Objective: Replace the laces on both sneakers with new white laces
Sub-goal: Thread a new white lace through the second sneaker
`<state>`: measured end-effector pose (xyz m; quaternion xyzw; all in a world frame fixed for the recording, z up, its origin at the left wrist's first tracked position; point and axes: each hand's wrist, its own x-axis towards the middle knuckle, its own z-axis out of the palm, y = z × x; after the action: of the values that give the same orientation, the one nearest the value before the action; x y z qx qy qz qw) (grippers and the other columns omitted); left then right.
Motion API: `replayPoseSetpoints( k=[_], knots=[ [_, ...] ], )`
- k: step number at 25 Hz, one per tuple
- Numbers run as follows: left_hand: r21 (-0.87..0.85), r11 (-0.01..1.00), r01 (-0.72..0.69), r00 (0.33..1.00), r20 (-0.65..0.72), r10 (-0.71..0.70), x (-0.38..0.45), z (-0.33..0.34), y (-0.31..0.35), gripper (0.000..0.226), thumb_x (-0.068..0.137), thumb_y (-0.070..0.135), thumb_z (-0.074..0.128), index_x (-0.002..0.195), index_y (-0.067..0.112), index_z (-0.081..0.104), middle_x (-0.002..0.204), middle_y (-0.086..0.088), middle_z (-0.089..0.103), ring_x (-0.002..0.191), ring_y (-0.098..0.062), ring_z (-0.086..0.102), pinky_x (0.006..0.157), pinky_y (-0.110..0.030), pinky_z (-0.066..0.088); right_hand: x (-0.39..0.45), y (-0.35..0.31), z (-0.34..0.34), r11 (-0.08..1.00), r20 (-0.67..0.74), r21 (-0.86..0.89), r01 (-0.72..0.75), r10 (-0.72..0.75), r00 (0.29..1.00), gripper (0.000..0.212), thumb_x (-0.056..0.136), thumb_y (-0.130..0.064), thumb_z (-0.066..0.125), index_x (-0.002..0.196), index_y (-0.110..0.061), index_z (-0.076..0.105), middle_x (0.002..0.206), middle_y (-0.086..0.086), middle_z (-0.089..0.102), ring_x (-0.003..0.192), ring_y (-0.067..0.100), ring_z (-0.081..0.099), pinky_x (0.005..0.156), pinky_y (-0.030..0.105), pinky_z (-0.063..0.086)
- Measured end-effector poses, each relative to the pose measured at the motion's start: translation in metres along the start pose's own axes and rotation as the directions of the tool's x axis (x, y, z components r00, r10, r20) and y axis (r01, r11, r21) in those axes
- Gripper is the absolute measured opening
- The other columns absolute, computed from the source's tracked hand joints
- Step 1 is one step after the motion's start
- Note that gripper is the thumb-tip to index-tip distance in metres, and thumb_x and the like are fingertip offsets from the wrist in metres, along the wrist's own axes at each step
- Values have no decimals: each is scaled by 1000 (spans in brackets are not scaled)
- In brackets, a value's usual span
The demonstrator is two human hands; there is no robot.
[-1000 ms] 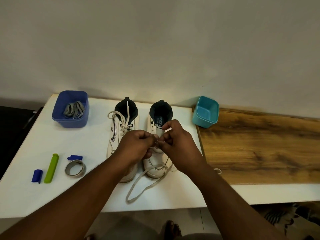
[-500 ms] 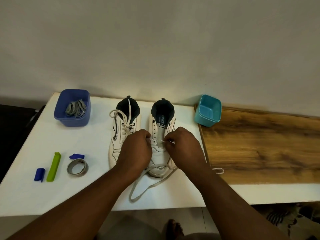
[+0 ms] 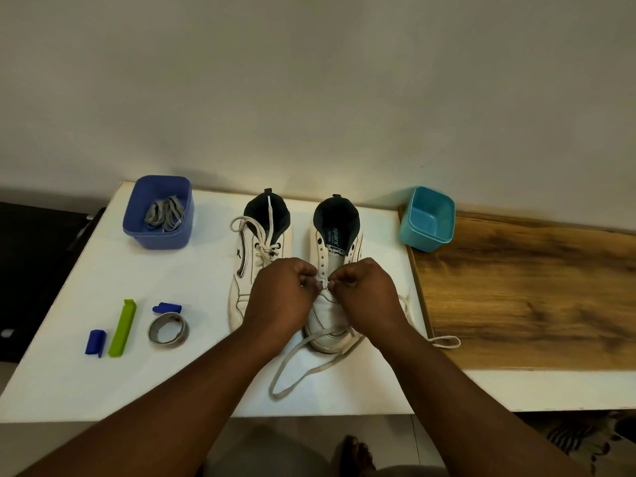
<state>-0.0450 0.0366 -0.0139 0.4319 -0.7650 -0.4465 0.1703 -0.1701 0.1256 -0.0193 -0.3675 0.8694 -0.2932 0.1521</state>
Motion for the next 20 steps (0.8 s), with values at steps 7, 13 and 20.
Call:
replayPoseSetpoints(
  k=[7, 13, 20],
  knots=[
    [-28, 999, 36, 999, -17, -37, 3, -2, 7, 35, 90, 55, 66, 75, 26, 78, 64, 11, 71, 63, -1, 65, 62, -23, 48, -1, 3, 7, 990, 10, 138, 2, -3, 1000, 8, 89, -18, 76, 91, -23, 82, 89, -3, 66, 90, 13, 64, 79, 29, 51],
    [29, 999, 38, 997, -72, -36, 6, 5, 5, 20, 90, 26, 64, 73, 21, 74, 64, 7, 68, 64, -9, 64, 62, -26, 47, 3, 4, 9, 996, 65, 76, 40, -45, 997, 12, 90, -21, 76, 96, -28, 83, 92, -9, 66, 93, 12, 63, 89, 34, 52],
    [-54, 998, 12, 993, 122, -6, 12, -9, -4, 12, 85, 18, 75, 90, 28, 73, 78, 9, 73, 79, -6, 68, 76, -26, 53, 3, -2, 3, 996, 110, -51, 69, -63, 992, 19, 95, -18, 68, 103, -30, 82, 99, -12, 58, 110, 26, 56, 97, 47, 49]
  ],
)
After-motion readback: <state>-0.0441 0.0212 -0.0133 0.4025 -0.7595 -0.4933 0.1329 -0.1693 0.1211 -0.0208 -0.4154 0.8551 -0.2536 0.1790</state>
